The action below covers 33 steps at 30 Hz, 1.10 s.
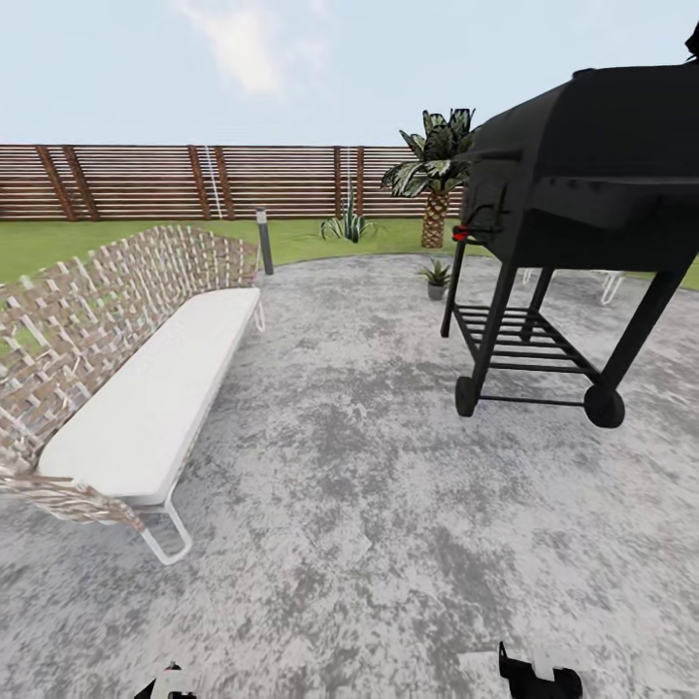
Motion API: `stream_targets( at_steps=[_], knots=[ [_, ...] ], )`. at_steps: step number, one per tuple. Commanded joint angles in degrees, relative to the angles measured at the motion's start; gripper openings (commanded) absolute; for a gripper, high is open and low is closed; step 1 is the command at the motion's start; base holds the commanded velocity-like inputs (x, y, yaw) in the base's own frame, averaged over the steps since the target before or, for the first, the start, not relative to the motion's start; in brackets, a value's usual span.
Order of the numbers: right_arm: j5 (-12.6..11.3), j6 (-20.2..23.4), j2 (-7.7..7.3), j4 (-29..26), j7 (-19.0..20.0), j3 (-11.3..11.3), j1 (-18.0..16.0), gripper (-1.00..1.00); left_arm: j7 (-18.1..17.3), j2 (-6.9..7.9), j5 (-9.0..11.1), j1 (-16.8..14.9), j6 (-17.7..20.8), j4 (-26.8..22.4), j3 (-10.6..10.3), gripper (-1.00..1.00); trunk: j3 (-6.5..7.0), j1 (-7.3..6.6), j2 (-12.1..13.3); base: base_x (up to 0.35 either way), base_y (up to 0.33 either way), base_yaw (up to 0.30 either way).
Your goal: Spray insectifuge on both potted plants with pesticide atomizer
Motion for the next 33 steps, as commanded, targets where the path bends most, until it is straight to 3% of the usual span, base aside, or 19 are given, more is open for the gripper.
stream_targets(
  at_steps=[1, 33],
  knots=[
    [0.50, -0.17, 0.00, 0.06, -0.18, -0.38, -0.04, 1.00, 0.06, 0.00, -0.21, -0.03, -0.19, 0.05, 0.05, -1.00, -0.05, 0.02, -0.02, 0.339, 0.000, 0.000],
    [0.50, -0.17, 0.00, 0.06, -0.18, -0.35, -0.04, 1.00, 0.06, 0.00, -0.26, -0.03, -0.25, 0.05, 0.05, -1.00, -0.05, 0.02, -0.02, 0.339, 0.000, 0.000]
  ],
)
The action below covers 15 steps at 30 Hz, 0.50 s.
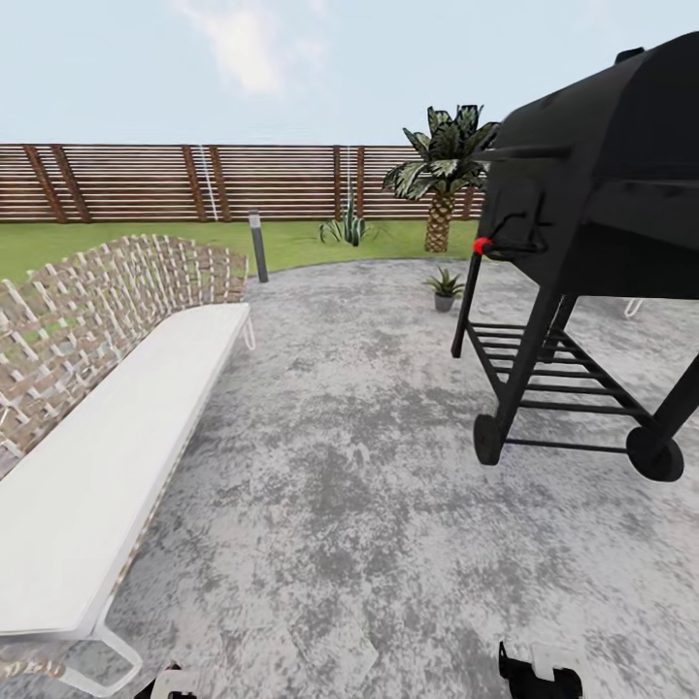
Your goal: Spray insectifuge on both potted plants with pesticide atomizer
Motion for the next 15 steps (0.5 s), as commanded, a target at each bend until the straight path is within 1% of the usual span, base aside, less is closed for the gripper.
stream_targets(
  at_steps=[1, 9, 13, 15],
  knots=[
    [0.50, -0.15, 0.00, 0.06, -0.18, -0.39, -0.04, 1.00, 0.06, 0.00, -0.20, -0.03, -0.18, 0.05, 0.05, -1.00, -0.05, 0.02, -0.02, 0.339, 0.000, 0.000],
    [0.50, -0.17, 0.09, 0.01, -0.10, -0.33, -0.04, 1.00, 0.06, 0.00, -0.18, -0.03, -0.16, 0.05, 0.05, -1.00, -0.05, 0.02, -0.02, 0.339, 0.000, 0.006],
    [0.50, -0.17, 0.09, 0.04, -0.09, -0.32, -0.04, 1.00, 0.06, 0.00, -0.18, -0.03, -0.13, 0.05, 0.05, -1.00, -0.05, 0.02, -0.02, 0.339, 0.000, 0.178],
    [0.50, -0.16, 0.09, 0.03, -0.09, -0.32, -0.04, 1.00, 0.06, 0.00, -0.18, -0.03, -0.13, 0.05, 0.05, -1.00, -0.05, 0.02, -0.02, 0.339, 0.000, 0.086]
  ],
)
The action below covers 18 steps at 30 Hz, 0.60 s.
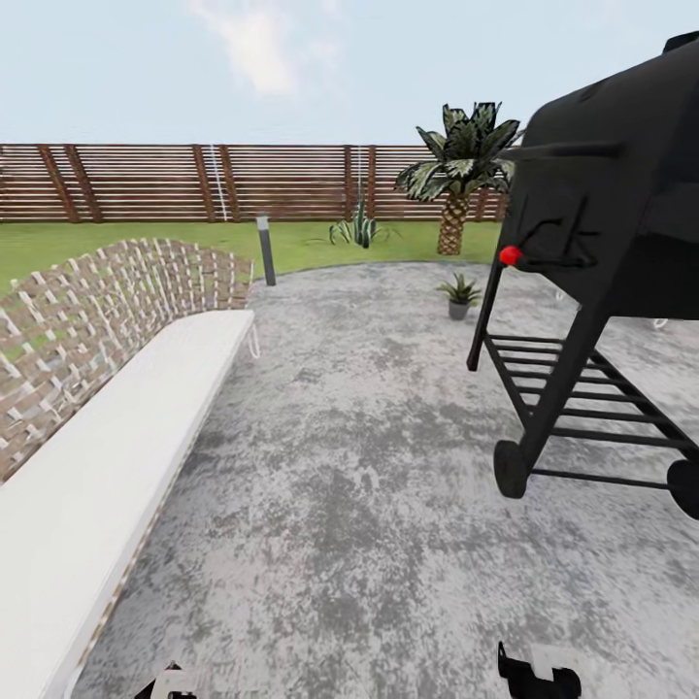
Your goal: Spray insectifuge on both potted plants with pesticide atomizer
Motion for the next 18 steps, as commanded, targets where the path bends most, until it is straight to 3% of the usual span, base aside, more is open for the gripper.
stream_targets(
  at_steps=[1, 18],
  knots=[
    [0.49, -0.17, 0.00, 0.07, -0.18, -0.38, -0.03, 1.00, 0.06, 0.00, -0.21, -0.04, -0.19, 0.05, 0.05, -1.00, -0.05, 0.02, -0.02, 0.339, 0.000, 0.034],
    [0.50, -0.19, 0.00, 0.08, -0.18, -0.38, -0.03, 1.00, 0.06, 0.00, -0.22, -0.04, -0.21, 0.05, 0.05, -1.00, -0.05, 0.02, -0.02, 0.339, 0.000, 0.003]
  ],
)
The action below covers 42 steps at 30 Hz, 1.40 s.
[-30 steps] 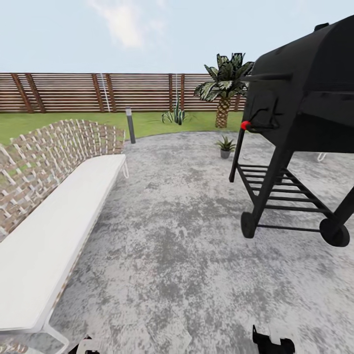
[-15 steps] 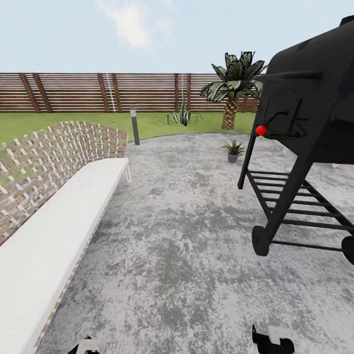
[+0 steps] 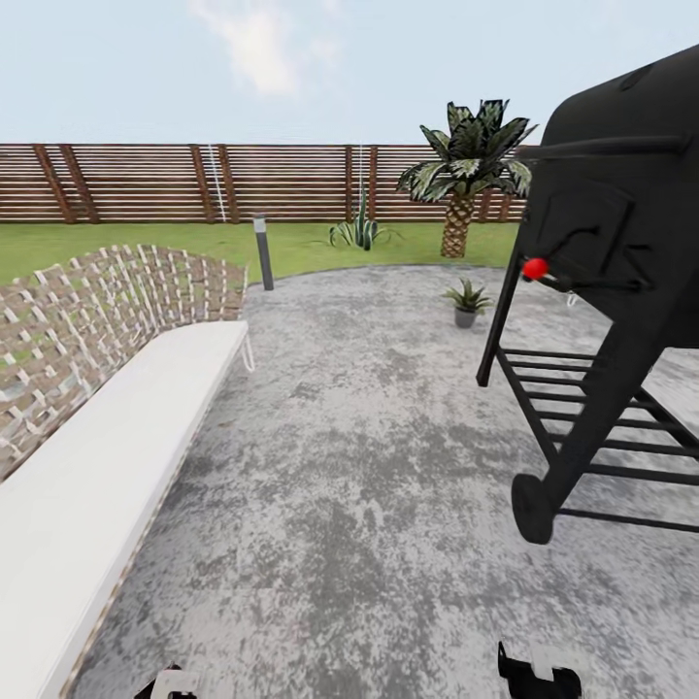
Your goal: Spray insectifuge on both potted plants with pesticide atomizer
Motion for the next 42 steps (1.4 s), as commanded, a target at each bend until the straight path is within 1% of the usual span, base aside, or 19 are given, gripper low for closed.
stream_targets(
  at_steps=[1, 7, 13, 42],
  knots=[
    [0.50, -0.15, 0.00, 0.06, -0.20, -0.38, -0.04, 1.00, 0.06, 0.00, -0.22, -0.03, -0.21, 0.05, 0.05, -1.00, -0.05, 0.02, -0.02, 0.339, 0.000, 0.000],
    [0.50, -0.12, 0.00, 0.03, -0.20, -0.38, -0.04, 1.00, 0.06, 0.00, -0.23, -0.03, -0.26, 0.05, 0.05, -1.00, -0.05, 0.02, -0.02, 0.339, 0.000, 0.011],
    [0.44, -0.14, 0.00, -0.01, -0.24, -0.40, -0.04, 1.00, 0.06, 0.00, -0.24, -0.03, -0.25, 0.05, 0.05, -1.00, -0.05, 0.02, -0.02, 0.339, 0.000, 0.135],
    [0.44, -0.12, 0.00, 0.04, -0.26, -0.39, -0.04, 1.00, 0.06, 0.00, -0.22, -0.03, -0.17, 0.05, 0.05, -1.00, -0.05, 0.02, -0.02, 0.339, 0.000, 0.002]
  ],
)
